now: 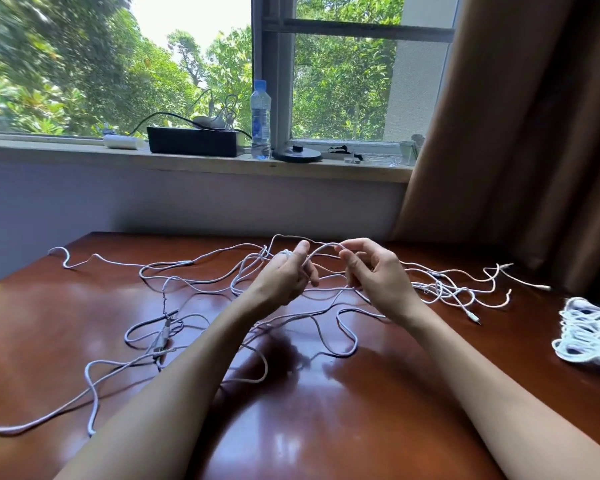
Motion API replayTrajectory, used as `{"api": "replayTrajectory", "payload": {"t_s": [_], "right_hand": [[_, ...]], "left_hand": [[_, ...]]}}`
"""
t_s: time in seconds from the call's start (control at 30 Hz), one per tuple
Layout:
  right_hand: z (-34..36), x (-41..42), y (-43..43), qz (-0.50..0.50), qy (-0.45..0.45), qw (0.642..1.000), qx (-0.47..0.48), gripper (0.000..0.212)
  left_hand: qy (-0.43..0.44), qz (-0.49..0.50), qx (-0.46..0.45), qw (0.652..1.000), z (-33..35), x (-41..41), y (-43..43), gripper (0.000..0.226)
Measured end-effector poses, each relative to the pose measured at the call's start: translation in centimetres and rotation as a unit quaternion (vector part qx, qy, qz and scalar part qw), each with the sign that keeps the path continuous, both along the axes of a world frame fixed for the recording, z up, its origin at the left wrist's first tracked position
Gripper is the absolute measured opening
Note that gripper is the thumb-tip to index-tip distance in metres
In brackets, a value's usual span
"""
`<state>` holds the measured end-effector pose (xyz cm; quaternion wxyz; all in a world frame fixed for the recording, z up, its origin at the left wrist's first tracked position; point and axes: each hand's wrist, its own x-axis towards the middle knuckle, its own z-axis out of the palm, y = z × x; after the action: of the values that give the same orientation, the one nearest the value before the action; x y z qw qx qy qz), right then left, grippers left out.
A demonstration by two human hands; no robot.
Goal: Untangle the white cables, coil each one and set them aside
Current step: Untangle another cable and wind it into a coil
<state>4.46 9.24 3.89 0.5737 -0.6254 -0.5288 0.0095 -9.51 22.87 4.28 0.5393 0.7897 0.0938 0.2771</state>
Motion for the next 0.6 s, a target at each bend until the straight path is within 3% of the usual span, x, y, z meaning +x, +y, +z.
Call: {"api": "replayTrajectory", "payload": {"t_s": [0.07,0.17,0.27,0.4,0.53,0.6], "right_hand": [[0.2,-0.2,0.0,0.009,0.030,0.999,0.009,0.010],[0.4,-0.1,-0.1,-0.005,0.032,0.999,0.030,0.011],[0.5,-0.2,-0.1,-0.024,0.022,0.998,0.051,0.011],[0.9,-0.2,-0.2,0.026,0.062,0.997,0.049,0.011],[1.3,-0.3,-0.4,0.140,0.159,0.976,0.054,0.023],[1.3,-0.3,-0.4,0.151,0.171,0.972,0.050,0.026]], "left_hand": [[0.019,-0.019,0.022,0.999,-0.1,-0.5,0.1,0.060],[0.060,0.000,0.153,0.986,-0.8,-0.4,0.4,0.045],[0.082,0.044,0.204,0.975,-1.4,0.1,0.7,0.050],[0.030,-0.026,0.031,0.999,-1.0,0.0,0.6,0.053],[0.031,-0.081,-0.109,0.990,-0.7,0.0,0.6,0.059],[0.049,-0.103,-0.165,0.980,-0.6,0.0,0.6,0.065]]}}
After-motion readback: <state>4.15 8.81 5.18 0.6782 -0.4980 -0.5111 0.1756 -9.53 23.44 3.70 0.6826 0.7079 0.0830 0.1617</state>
